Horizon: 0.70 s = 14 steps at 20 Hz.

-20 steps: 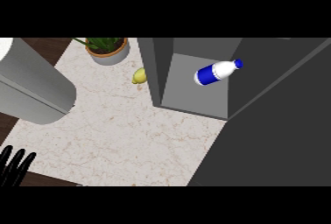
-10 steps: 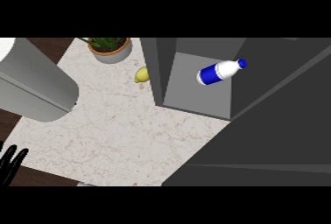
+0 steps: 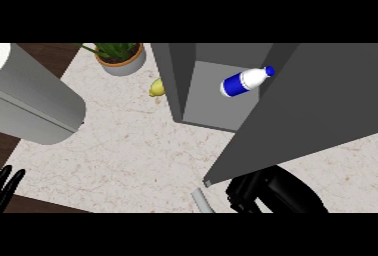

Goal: Pick up the bottled water, place it into the cabinet and close the cabinet

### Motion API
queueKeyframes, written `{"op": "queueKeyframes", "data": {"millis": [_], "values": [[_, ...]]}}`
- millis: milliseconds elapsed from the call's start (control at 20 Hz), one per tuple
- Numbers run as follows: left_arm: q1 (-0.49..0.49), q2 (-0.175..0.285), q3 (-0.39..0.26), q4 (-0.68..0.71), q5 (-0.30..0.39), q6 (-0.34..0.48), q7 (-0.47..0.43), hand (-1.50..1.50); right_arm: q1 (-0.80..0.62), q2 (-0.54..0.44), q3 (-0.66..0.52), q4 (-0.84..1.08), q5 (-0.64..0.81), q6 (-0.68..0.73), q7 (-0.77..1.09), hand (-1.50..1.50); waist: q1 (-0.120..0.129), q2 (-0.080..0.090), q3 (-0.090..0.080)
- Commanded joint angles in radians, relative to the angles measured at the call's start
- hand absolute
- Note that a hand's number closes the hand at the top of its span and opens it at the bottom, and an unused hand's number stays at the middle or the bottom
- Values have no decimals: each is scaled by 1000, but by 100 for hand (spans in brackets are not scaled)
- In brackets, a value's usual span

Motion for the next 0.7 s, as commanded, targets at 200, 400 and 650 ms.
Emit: {"op": "queueKeyframes", "data": {"millis": [200,400,650], "values": [[28,6,21,24,30,-68,-10,-150,-393,169,-201,426,76,-197,36,150,-30,-11,4],[30,2,30,27,31,-88,-7,-150,-602,185,-258,666,101,-200,34,150,-52,-15,6],[35,7,56,5,45,-87,6,-150,-688,168,-318,805,93,-164,-9,150,-60,-13,7]]}}
